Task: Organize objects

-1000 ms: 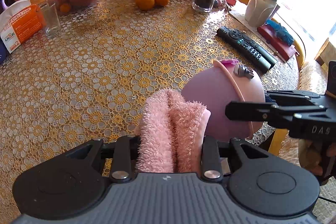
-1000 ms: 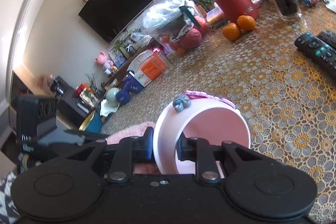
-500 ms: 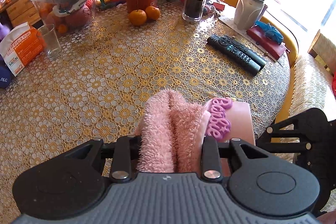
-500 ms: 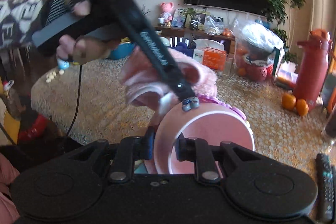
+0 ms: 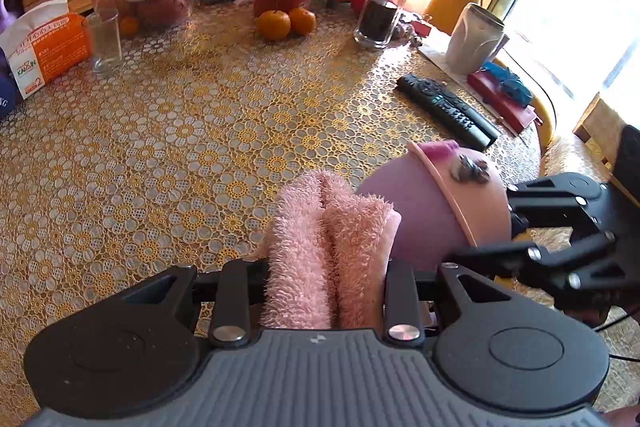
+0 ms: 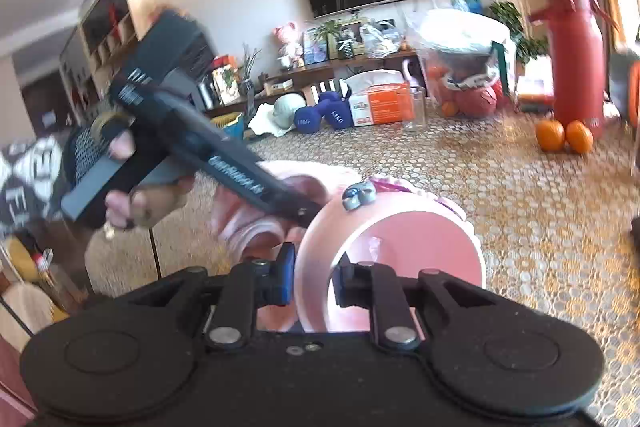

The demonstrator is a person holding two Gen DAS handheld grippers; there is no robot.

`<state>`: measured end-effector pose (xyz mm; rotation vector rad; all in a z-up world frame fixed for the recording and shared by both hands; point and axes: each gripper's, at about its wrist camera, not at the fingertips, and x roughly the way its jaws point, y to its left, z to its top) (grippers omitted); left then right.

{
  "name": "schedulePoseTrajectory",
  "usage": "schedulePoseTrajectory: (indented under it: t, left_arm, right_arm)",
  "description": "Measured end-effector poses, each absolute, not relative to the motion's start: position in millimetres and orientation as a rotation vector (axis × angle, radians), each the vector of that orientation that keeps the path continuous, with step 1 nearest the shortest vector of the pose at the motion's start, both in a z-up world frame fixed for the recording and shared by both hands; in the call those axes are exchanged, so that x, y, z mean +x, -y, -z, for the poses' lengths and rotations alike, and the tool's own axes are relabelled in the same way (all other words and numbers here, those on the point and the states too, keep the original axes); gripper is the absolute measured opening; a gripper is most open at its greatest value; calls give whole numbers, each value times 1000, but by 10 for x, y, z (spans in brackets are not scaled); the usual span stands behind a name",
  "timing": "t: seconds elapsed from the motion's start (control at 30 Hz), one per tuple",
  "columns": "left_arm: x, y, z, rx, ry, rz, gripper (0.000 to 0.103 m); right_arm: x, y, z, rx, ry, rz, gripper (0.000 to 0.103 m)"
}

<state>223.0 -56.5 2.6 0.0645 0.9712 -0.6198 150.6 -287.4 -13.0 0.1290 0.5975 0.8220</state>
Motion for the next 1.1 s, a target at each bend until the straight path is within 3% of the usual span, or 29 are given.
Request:
schedulePoseTrajectory:
  t: [0.33,0.7,1.1]
  left_arm:
    - [1710,546,-115,83,-899,652,30]
    - [1796,248,117,29,-952,522,30]
    - [1472,374,-111,-11,-906,628,30]
  right_arm:
    - [1817,3088,233,508,-661,-793,16]
    - [1825,2928,237,630,-688,-793,15]
    - [1917,2664,209,687,-745,-705,15]
